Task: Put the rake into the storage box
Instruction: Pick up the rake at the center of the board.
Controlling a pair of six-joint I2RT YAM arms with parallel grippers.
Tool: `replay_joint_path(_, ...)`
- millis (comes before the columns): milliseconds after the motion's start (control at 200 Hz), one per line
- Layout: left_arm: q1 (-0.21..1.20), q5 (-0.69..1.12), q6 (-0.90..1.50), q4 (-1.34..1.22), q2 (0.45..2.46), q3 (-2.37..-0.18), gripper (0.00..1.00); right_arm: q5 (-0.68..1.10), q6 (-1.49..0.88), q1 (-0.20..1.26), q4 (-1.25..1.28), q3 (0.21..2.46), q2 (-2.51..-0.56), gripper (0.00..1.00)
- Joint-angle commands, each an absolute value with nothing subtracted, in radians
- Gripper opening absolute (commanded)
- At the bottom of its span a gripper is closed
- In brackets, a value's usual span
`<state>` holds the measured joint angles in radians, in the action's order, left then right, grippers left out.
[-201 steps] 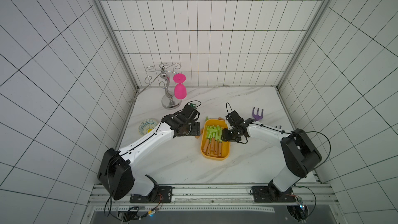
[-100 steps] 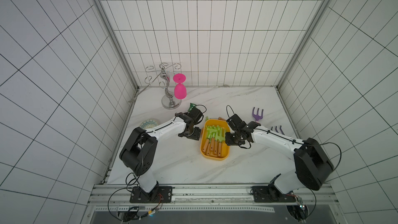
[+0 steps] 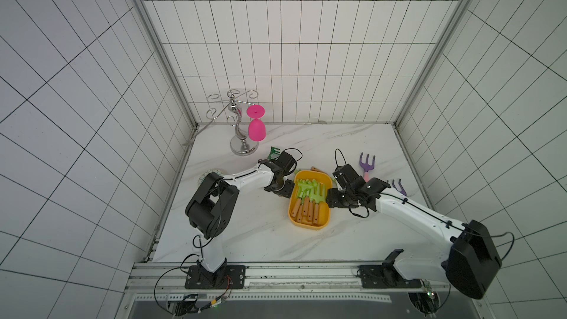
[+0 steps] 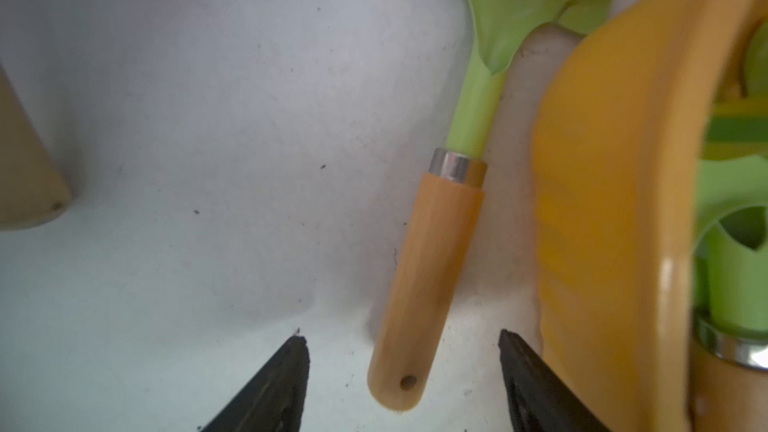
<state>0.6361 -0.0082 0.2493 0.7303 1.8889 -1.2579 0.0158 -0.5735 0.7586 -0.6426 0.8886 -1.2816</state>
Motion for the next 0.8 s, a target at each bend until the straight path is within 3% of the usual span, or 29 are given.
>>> replay_joint_path(0, 0.645, -0.062, 0.266, 0.76, 1.966, -1.33, 0.68, -0.011, -0.559, 0.751, -0.697, 0.92, -1.266, 0.63)
replay_joint_path(75, 0.645, -0.082, 0.277, 0.783, 1.987, -1.351, 0.6, -0.002, -0.557, 0.745, -0.707, 0.932, -1.258, 0.64)
replay_joint_path(145, 0.643, -0.099, 0.294, 0.791, 1.984, -1.343, 0.45, 0.007, -0.559, 0.737, -0.715, 0.936, -1.247, 0.64)
replay_joint_path(335, 0.64, -0.104, 0.318, 0.779, 1.947, -1.293, 0.18, 0.031, -0.564, 0.714, -0.715, 0.939, -1.217, 0.65)
replay_joint_path(575, 0.633, -0.093, 0.336, 0.809, 1.769, -1.268, 0.1, 0.093, -0.579, 0.696, -0.675, 0.973, -1.225, 0.66)
replay_joint_path(794, 0.637, 0.141, 0.329, 0.748, 1.461, -1.251, 0.11, 0.288, -0.696, 0.7, -0.457, 1.01, -1.247, 0.71)
